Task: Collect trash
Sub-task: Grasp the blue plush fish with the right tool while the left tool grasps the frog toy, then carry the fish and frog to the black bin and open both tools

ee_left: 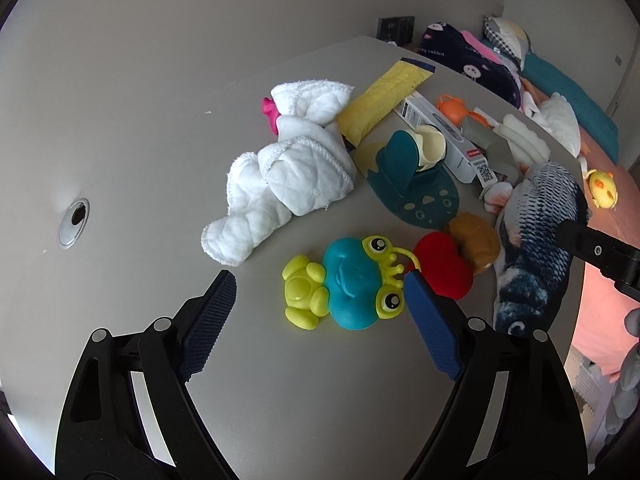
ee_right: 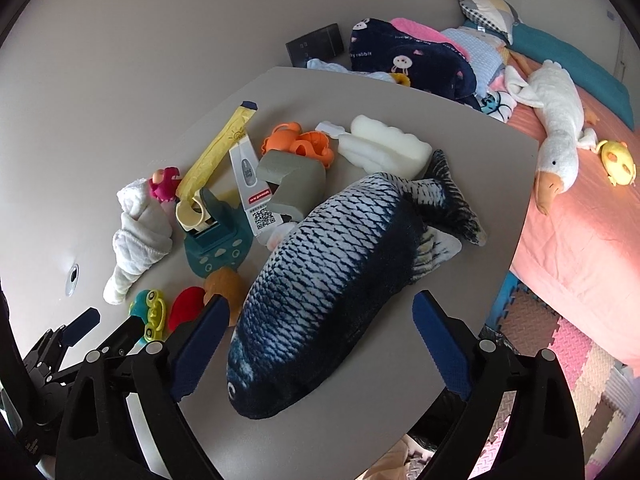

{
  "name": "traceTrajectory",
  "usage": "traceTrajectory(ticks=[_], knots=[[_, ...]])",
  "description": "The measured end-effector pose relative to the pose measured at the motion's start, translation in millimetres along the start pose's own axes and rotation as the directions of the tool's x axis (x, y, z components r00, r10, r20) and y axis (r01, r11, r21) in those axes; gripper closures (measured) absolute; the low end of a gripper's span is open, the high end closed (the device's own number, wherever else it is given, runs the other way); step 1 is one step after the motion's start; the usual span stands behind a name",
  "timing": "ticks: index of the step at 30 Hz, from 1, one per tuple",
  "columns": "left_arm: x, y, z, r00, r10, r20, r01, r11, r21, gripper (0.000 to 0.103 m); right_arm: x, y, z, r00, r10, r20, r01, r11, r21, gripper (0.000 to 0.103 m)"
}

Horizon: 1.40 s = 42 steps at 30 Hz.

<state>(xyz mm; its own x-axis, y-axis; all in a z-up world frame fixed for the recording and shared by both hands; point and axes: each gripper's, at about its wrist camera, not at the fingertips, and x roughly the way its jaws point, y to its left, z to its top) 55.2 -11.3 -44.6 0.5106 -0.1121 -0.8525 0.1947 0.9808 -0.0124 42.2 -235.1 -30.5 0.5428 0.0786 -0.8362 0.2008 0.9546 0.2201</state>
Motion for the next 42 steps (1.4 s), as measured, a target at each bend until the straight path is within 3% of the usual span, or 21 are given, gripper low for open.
traceTrajectory(ticks=[4,9,16,21,37,42], knots=[[16.0,1.3,4.6,0.998,-0.039,-0.052,0.039,0.999,0.002,0.034,17.2,-2.8,3.6,0.998,-0.043,-0.035,0.043,0.999,0.016,0.021],[26.3,-1.8,6.5,0.995,-0.066,-0.08,0.067,0.998,0.005,0.036,29.8,-4.1,2.2,0.998,-0.041,-0.055,0.042,0.999,0.011,0.027],[28.5,1.7,9.1,0.992,-0.105,-0.074,0.103,0.994,-0.039,0.047,28.0,2.2,0.8,0.999,0.001,-0.048,-0.001,1.0,-0.015,0.06],[17.8,8.1,4.4,0.991,-0.131,-0.04,0.128,0.989,-0.069,0.053,20.1,2.9,0.2,0.999,0.037,-0.031,-0.038,0.999,-0.013,0.075],[-46.2,7.6,14.7,0.986,-0.116,0.12,0.122,0.992,-0.044,0.053,-42.2,0.5,0.9,0.99,0.085,0.113,-0.082,0.996,-0.036,0.077],[-64.2,5.5,17.4,0.98,-0.118,0.157,0.125,0.992,-0.032,0.053,-63.6,1.9,7.8,0.983,0.104,0.151,-0.098,0.994,-0.05,0.073]])
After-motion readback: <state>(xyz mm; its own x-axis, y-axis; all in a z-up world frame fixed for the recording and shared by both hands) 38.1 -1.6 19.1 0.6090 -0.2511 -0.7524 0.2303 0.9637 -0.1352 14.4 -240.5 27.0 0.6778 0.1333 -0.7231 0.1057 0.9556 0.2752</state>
